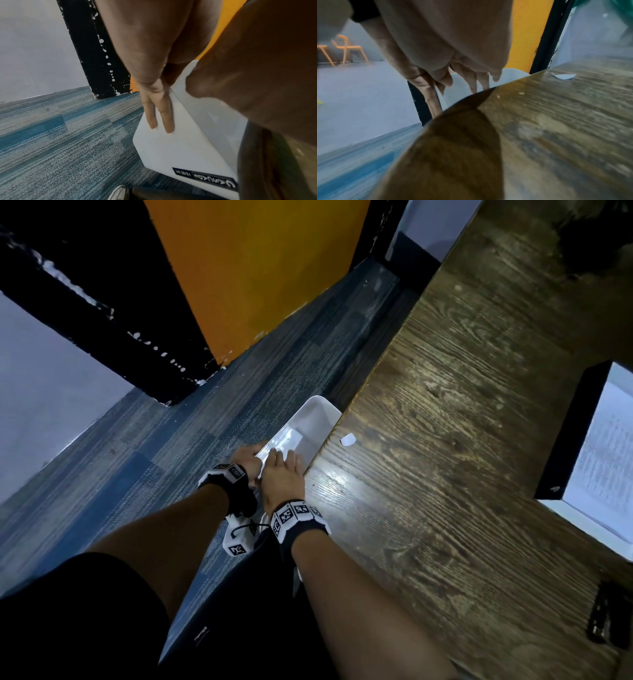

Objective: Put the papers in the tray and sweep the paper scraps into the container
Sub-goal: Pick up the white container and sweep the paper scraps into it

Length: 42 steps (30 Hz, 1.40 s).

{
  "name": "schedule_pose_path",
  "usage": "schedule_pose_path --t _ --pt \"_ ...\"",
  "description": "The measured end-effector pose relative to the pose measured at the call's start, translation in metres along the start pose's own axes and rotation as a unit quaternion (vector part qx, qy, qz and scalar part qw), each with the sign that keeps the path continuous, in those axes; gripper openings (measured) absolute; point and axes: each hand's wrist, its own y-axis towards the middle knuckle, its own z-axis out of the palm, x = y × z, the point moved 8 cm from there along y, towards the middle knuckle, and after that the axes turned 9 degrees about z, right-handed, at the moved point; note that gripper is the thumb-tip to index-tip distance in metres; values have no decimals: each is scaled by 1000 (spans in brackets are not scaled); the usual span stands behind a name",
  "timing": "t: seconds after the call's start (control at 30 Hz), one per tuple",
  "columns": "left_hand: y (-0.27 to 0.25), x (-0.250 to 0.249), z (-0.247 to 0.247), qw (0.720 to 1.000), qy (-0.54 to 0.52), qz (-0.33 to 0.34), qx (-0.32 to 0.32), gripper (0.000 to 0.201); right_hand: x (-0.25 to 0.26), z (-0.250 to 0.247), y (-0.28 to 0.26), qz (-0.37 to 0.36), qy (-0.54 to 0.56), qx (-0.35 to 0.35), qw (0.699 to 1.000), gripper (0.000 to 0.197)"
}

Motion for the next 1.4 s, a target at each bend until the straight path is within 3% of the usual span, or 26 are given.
schedule_pose_path --t 0.1,0.13,0.23,0.33,0.4,0.47,0.57,0.63,0.77,0.9,1.03,1.17,1.27,1.4 --pt "-1 6 -2 1000 -20 -18 -2 62 2 -22 -2 -20 6 -5 1000 35" --pt "1 9 -2 999 -24 -25 0 64 0 -27 -1 -30 19 -7 999 28" --pt "2 13 -3 997 -69 -33 -7 58 -14 -40 -2 -39 134 -55 989 31" --pt "1 10 0 995 -89 -42 1 58 -55 -63 -14 -7 243 -193 951 39" --pt "-1 5 -1 995 -93 -47 3 52 -100 -82 -31 44 238 -309 920 31" --pt "-4 1 0 994 -96 -55 3 49 -155 -87 -43 146 209 -346 903 39" --pt "-4 -3 2 993 -96 -61 9 50 -229 -58 -47 323 191 -279 884 55" --pt "-3 -4 4 993 -100 -66 14 47 -236 -40 -40 353 186 -228 888 61" --pt "-3 -8 8 993 -94 -62 21 47 -169 -32 -17 309 219 -188 906 66" --pt "-2 -8 7 995 -84 -48 4 49 -91 -36 2 218 226 -160 936 65" --pt "0 -15 4 999 -39 -22 -17 47 -38 -16 17 69 102 -100 987 64" --pt "-2 -31 0 999 8 24 -30 52 -6 -3 24 -48 74 -17 996 65" --pt "2 -28 -1 999 12 25 -21 51 -2 -16 23 -55 113 -31 992 42" --pt "2 -23 -2 1000 12 5 -23 58 -10 -35 18 -33 167 -72 983 35"
